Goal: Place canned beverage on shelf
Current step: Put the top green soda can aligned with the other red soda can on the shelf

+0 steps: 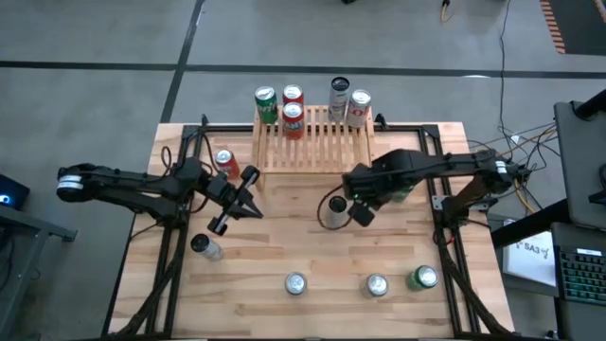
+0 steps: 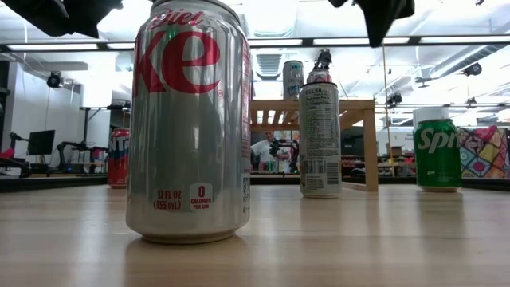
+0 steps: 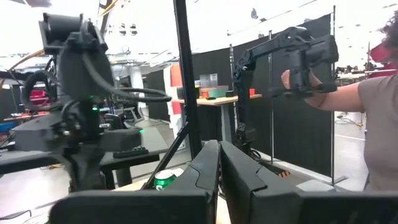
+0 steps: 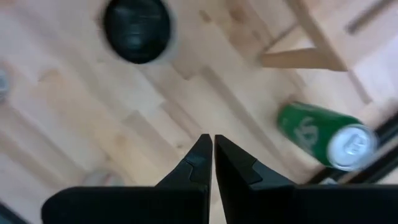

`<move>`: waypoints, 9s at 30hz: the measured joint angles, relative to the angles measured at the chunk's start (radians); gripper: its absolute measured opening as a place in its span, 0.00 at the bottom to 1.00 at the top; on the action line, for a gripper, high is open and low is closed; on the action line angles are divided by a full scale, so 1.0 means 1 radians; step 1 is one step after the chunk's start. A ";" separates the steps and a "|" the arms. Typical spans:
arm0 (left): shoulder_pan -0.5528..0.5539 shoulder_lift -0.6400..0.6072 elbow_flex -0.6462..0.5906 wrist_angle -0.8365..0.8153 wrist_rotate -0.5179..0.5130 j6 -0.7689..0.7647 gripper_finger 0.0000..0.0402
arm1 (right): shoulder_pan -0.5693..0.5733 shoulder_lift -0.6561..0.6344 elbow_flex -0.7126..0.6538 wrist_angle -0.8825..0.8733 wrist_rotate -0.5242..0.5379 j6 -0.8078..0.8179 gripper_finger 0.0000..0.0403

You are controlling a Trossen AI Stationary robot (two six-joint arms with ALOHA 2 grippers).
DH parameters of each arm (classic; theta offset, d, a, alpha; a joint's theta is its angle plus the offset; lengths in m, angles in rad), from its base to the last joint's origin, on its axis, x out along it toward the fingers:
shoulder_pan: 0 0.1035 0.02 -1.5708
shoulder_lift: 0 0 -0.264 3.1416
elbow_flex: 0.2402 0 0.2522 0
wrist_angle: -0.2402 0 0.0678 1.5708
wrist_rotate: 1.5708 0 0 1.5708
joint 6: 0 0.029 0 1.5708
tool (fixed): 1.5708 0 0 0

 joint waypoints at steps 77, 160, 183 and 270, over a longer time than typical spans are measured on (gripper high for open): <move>0.025 0.000 0.000 -0.038 -0.238 0.163 0.00 | -0.542 -0.365 -0.763 0.281 -0.024 -0.052 0.86; 0.023 0.121 0.000 -0.157 -0.664 0.221 0.78 | -0.126 0.302 0.392 0.514 0.058 -0.578 0.72; 0.022 0.160 0.000 -0.202 -0.747 0.173 0.80 | -0.126 0.443 0.560 0.473 0.106 -0.591 0.72; 0.022 -0.282 -0.198 -0.116 -0.299 0.117 0.71 | -0.026 0.326 -0.005 1.809 -0.130 -1.003 0.88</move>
